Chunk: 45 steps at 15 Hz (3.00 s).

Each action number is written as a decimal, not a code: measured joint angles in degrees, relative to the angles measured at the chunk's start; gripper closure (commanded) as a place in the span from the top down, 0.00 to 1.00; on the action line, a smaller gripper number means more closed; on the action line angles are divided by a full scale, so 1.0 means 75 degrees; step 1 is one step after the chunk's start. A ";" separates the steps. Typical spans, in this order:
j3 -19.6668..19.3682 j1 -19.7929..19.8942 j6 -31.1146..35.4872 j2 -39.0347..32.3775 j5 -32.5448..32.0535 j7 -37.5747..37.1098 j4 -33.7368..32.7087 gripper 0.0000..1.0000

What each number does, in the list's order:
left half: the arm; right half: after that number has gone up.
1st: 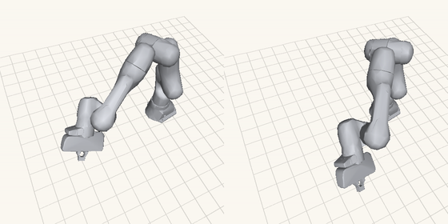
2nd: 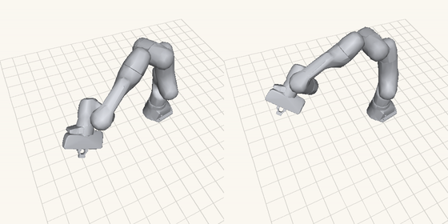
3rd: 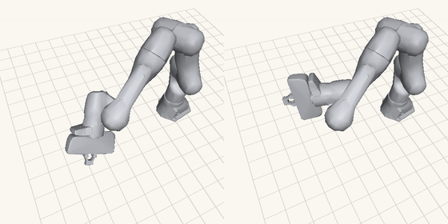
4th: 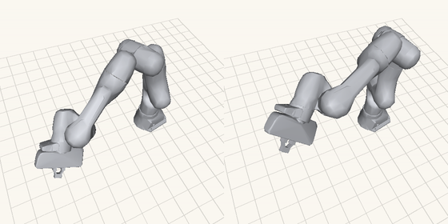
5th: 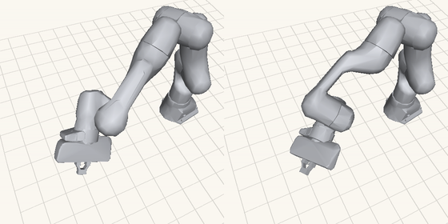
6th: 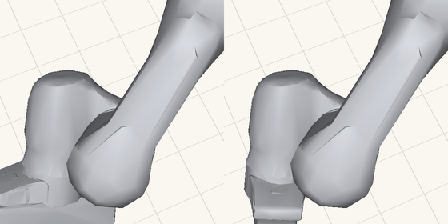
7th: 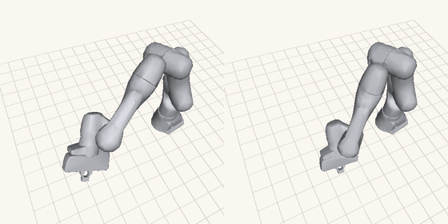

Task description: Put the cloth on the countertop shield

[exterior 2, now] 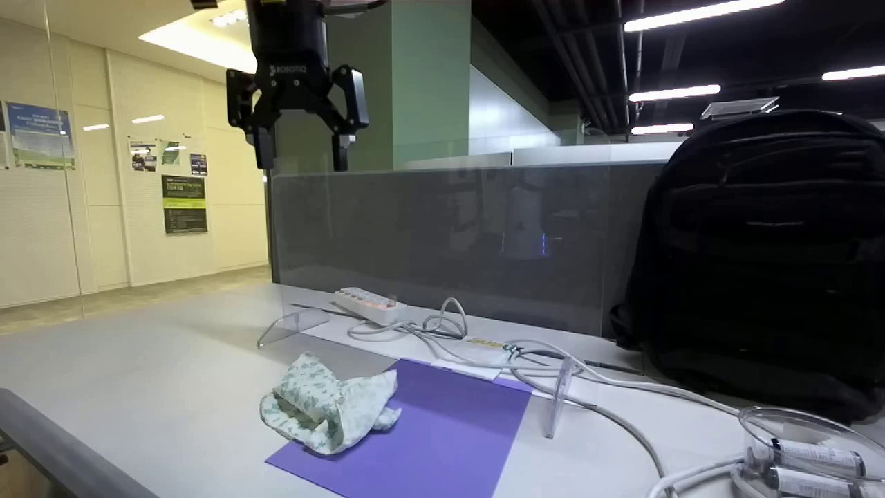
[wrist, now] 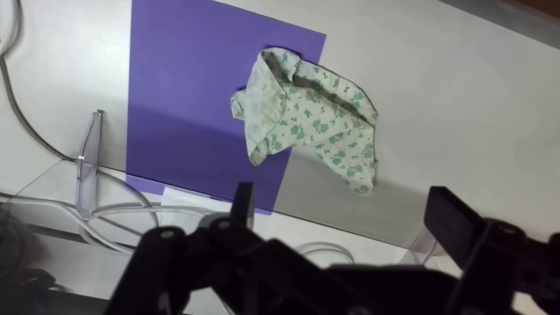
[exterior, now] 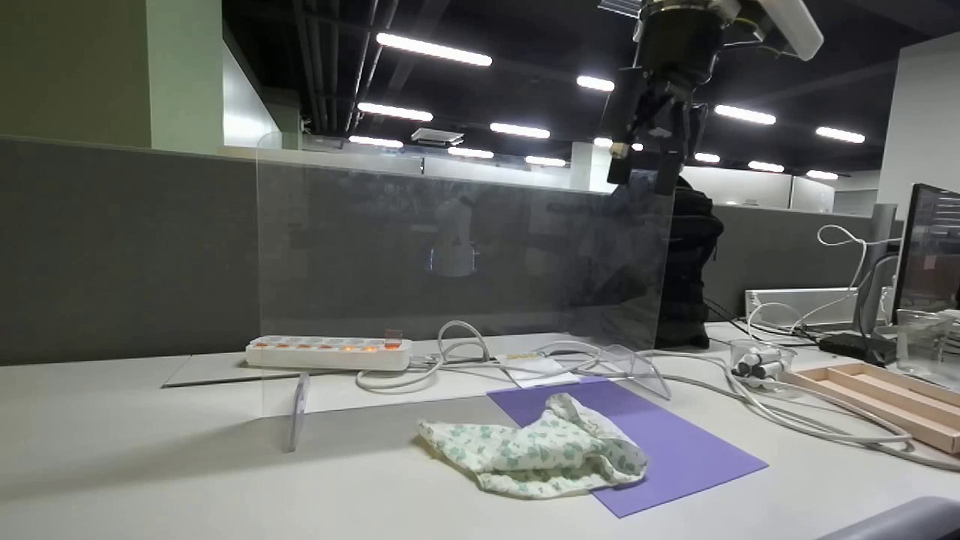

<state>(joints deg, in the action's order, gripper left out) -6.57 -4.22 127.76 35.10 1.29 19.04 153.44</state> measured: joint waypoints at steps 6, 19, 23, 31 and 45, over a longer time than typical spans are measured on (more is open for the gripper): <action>-0.0009 0.0154 0.0624 -0.0224 -0.0021 0.0000 0.0374 1.00; -0.0795 0.0449 0.4614 -0.4129 0.1484 0.0875 0.0897 1.00; -0.0794 0.0444 0.4643 -0.4089 0.1513 0.0892 0.0877 1.00; -0.0189 -0.0223 0.5511 -0.5326 0.3950 0.2743 0.0417 1.00; 0.1139 0.0434 0.6243 -0.8148 0.5226 0.4112 -0.1251 0.31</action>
<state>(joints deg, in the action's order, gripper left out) 1.97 -0.96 174.58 -26.01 40.49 49.88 144.05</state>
